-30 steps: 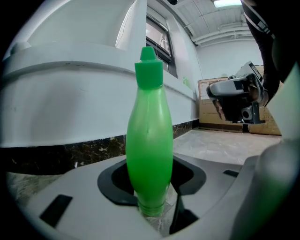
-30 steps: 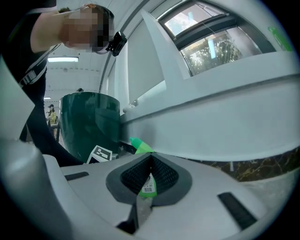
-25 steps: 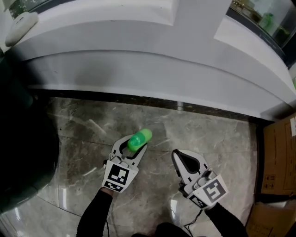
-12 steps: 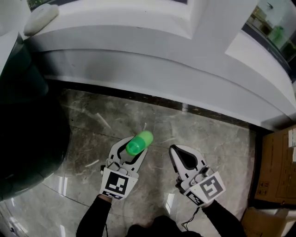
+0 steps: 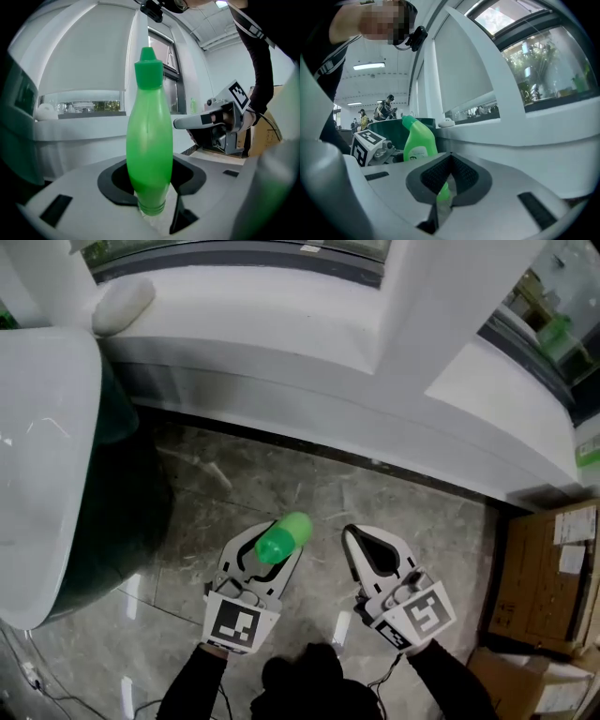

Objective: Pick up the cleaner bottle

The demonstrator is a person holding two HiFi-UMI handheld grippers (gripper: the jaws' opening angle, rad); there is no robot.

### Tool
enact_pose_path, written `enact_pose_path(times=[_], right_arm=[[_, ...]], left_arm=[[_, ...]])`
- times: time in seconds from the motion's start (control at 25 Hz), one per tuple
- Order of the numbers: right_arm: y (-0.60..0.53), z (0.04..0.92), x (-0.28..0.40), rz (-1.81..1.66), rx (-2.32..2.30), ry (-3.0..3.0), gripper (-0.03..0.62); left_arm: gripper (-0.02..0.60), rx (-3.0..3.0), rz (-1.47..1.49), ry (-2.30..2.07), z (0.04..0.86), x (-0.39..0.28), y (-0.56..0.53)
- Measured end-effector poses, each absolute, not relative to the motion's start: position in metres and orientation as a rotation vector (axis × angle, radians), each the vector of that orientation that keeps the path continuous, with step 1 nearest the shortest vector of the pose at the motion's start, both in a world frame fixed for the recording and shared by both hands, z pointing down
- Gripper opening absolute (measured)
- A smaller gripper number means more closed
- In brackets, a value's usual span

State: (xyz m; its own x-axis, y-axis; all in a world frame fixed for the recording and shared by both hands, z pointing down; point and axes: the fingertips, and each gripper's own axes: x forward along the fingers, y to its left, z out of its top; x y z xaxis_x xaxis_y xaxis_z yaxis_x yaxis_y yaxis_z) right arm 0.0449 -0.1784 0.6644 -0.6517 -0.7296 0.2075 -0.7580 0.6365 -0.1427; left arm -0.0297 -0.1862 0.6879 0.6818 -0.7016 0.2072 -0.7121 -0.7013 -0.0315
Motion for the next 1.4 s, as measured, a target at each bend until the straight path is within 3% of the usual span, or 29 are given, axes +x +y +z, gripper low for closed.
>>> enact_pose_path(times=[0.64,1.4], right_arm=[[-0.158,0.386,0.037,0.313,1.266,-2.722,0.002],[-0.139,0.214,0.025,0.251,1.325,-2.758,0.002]], left_arm=[[0.189,2.757,0.242,-1.286,0.398,-0.064,-0.152],[0.189,2.685,0.298,-1.295,0.245,-0.083,-0.122]])
